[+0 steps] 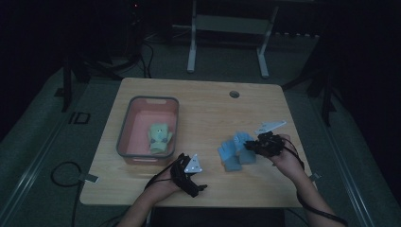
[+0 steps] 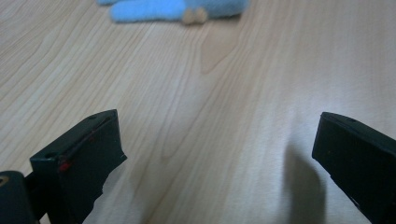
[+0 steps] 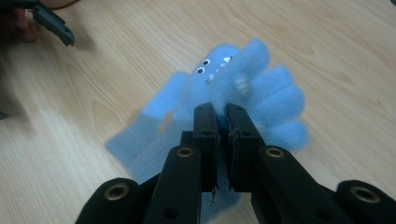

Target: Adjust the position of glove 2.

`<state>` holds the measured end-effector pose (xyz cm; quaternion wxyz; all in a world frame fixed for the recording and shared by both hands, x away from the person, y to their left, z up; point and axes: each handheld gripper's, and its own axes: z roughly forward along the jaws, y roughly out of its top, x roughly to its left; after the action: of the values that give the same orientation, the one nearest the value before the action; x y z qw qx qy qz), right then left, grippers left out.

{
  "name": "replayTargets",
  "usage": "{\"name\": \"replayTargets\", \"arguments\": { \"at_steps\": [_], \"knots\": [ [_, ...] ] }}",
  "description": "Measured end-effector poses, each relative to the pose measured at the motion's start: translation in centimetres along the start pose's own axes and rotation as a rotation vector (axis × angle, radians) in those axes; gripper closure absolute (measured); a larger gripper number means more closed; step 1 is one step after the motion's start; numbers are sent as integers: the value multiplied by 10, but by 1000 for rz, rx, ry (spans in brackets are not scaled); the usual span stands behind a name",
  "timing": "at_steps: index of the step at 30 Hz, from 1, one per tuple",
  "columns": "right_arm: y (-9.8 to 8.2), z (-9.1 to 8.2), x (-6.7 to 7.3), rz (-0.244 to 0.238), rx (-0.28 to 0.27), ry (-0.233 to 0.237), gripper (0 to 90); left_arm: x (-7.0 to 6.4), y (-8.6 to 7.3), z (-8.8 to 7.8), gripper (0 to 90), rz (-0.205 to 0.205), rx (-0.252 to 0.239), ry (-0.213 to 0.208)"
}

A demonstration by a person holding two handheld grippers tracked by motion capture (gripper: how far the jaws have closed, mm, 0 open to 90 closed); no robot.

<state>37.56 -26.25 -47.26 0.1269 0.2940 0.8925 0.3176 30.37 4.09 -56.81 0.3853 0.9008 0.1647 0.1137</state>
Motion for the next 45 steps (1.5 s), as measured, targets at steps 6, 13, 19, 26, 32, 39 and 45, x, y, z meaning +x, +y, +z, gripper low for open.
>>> {"name": "replayTargets", "arguments": {
  "at_steps": [6,13,19,26,32,39,45],
  "knots": [
    [14,8,16,-36,-10,42,841,-1,3,-1,19,5,-10,-3],
    [9,35,21,-62,61,73,841,-2,3,-1,19,9,-15,1],
    [7,46,17,-39,88,95,837,2,1,0,19,5,-14,-1],
    [0,63,18,-26,113,98,824,0,1,0,19,16,-4,1],
    [-3,67,16,-17,116,101,792,0,1,0,19,16,-3,-1],
    [-3,55,14,-7,77,93,484,0,3,-2,19,19,-25,5],
    [-9,42,9,16,-1,91,195,-3,8,-2,19,15,-25,-12]
  ]
}}
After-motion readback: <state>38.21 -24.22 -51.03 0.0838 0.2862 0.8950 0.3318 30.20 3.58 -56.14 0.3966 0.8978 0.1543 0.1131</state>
